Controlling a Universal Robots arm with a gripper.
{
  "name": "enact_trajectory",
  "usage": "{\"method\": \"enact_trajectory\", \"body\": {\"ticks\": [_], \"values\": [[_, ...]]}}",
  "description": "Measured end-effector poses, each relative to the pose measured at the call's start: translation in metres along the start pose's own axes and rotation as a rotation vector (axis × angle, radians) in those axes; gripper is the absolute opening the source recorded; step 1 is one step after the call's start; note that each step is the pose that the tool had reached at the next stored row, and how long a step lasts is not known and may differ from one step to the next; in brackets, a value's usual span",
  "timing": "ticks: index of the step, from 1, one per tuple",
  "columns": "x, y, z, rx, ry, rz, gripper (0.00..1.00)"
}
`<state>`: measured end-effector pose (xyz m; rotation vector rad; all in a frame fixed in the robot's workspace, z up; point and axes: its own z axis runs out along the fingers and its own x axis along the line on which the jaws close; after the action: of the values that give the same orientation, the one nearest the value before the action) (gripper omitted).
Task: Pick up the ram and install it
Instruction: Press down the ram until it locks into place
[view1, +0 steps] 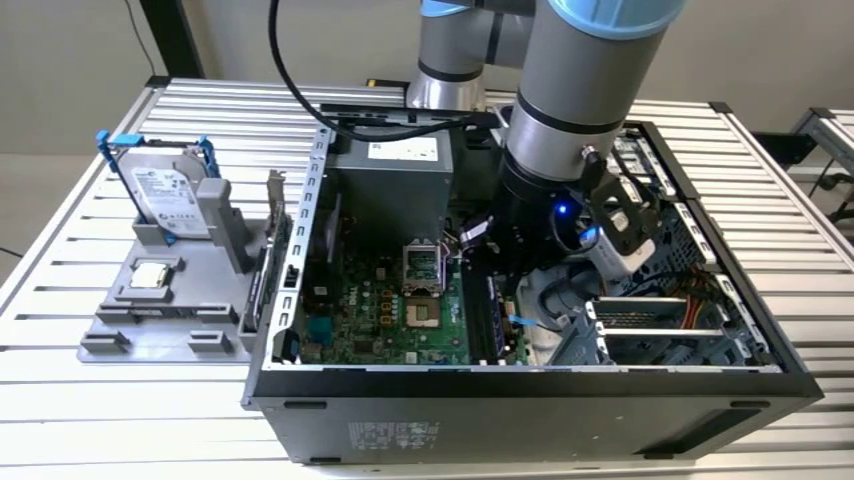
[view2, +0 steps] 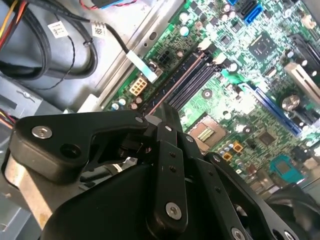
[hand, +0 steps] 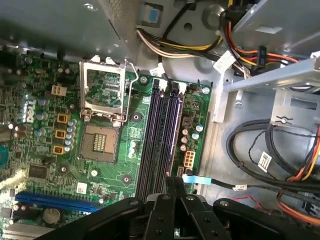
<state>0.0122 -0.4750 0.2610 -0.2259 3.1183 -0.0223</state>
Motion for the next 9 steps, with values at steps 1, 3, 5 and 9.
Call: {"method": "enact_trajectory", "body": {"ticks": [1,3,5,9], "values": [[0.0000,0.0000,0.0002,-0.0006,-0.0002,-0.004,0.00],[-0.0001,0.0009,0.0014,-0.0009,-0.0003,-0.010,0.00],[0.0000,0.0009,0.0016,-0.0008,-0.0002,-0.013,0.00],[-0.0001,0.0016,0.0018,-0.0111,-0.0006,-0.037,0.00]]}}
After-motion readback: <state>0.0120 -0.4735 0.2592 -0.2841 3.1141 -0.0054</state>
